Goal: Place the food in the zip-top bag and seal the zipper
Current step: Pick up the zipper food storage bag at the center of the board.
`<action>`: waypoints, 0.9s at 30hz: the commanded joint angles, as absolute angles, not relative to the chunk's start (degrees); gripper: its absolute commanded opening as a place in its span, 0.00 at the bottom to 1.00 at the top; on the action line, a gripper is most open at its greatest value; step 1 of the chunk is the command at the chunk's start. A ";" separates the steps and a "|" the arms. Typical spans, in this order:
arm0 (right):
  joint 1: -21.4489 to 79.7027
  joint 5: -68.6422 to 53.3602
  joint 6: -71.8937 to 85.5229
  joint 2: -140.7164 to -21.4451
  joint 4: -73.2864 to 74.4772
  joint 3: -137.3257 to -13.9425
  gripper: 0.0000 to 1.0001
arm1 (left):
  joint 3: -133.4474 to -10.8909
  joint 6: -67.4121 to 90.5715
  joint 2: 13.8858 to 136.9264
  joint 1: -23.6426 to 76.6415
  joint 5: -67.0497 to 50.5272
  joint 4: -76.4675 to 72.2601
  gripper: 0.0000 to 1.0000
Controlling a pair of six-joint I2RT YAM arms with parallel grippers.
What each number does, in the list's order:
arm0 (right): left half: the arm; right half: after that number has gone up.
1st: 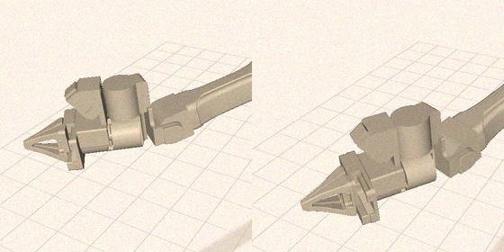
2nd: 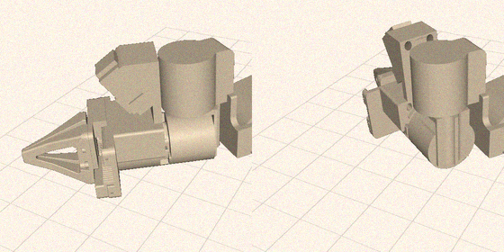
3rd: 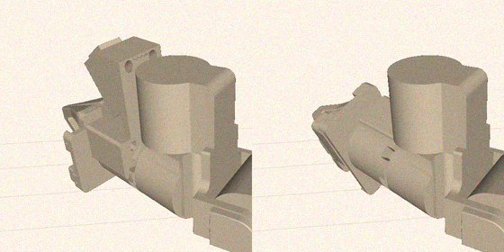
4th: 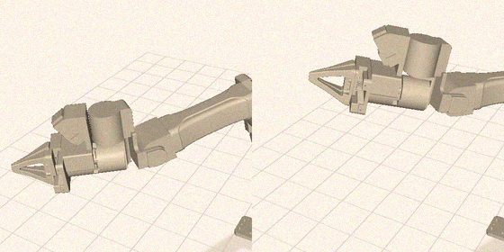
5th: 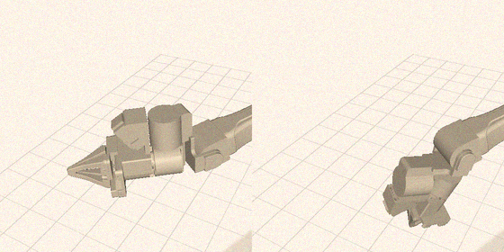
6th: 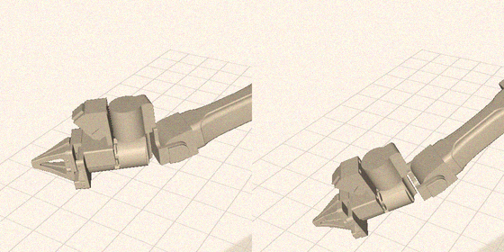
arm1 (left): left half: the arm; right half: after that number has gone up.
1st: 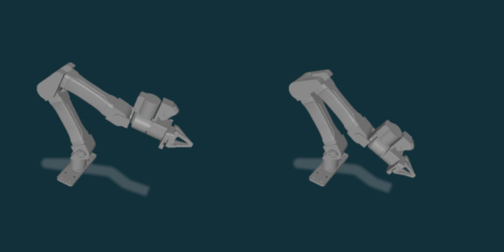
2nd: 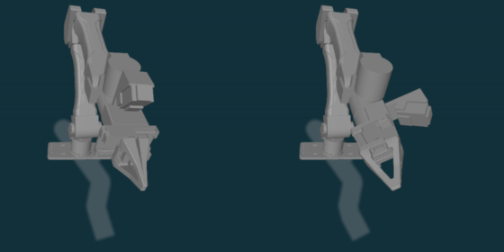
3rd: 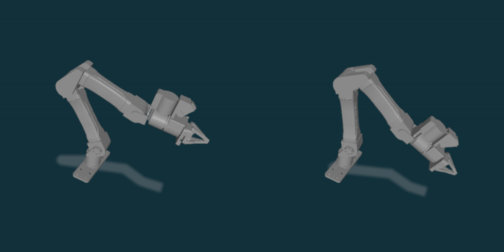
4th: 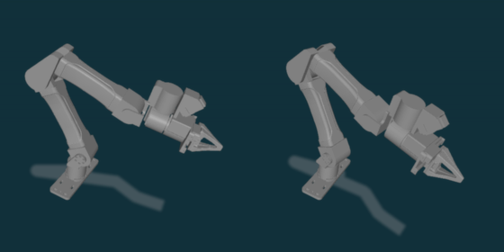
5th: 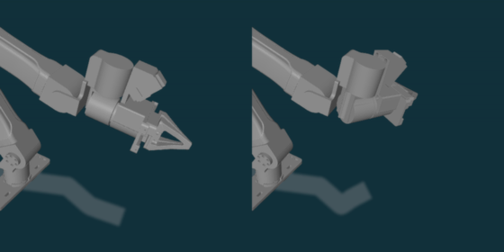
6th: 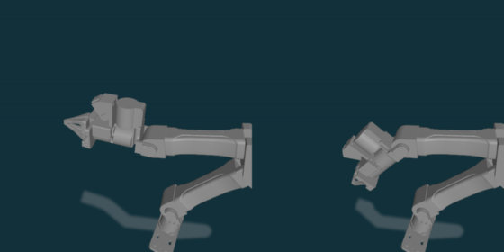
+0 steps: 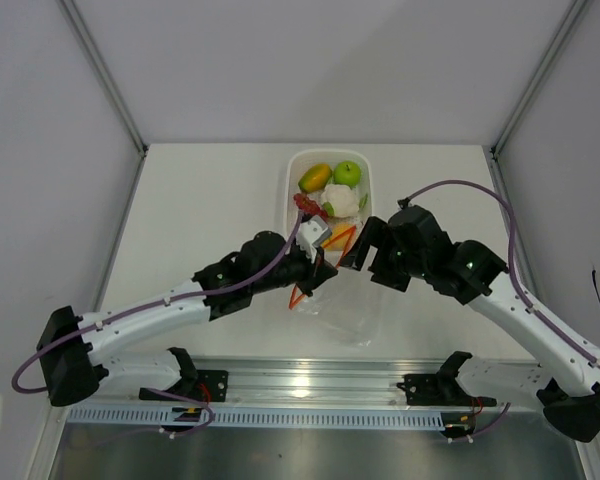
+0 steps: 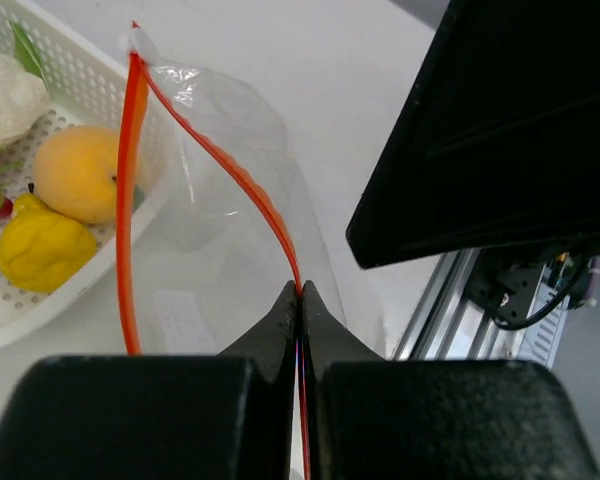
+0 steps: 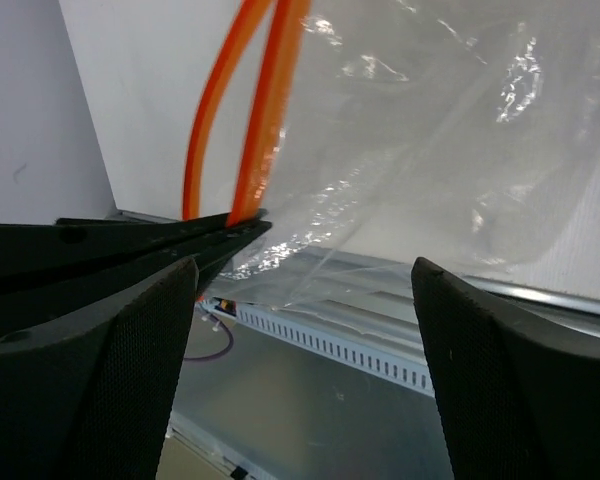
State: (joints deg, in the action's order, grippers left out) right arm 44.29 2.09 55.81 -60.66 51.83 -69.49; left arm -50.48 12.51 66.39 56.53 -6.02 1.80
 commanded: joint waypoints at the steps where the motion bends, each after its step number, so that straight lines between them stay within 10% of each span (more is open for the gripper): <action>1: 46.32 9.13 62.66 -61.26 52.91 -71.28 0.88 | -52.91 9.93 68.20 59.50 -1.15 3.96 0.01; 27: 45.70 11.34 65.83 -64.51 52.38 -66.00 0.70 | -51.42 9.49 68.03 67.24 10.72 -2.37 0.01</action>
State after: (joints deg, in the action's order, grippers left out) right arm 45.89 11.09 64.77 -64.40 53.82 -66.22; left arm -50.72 11.42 69.60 66.63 8.78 1.15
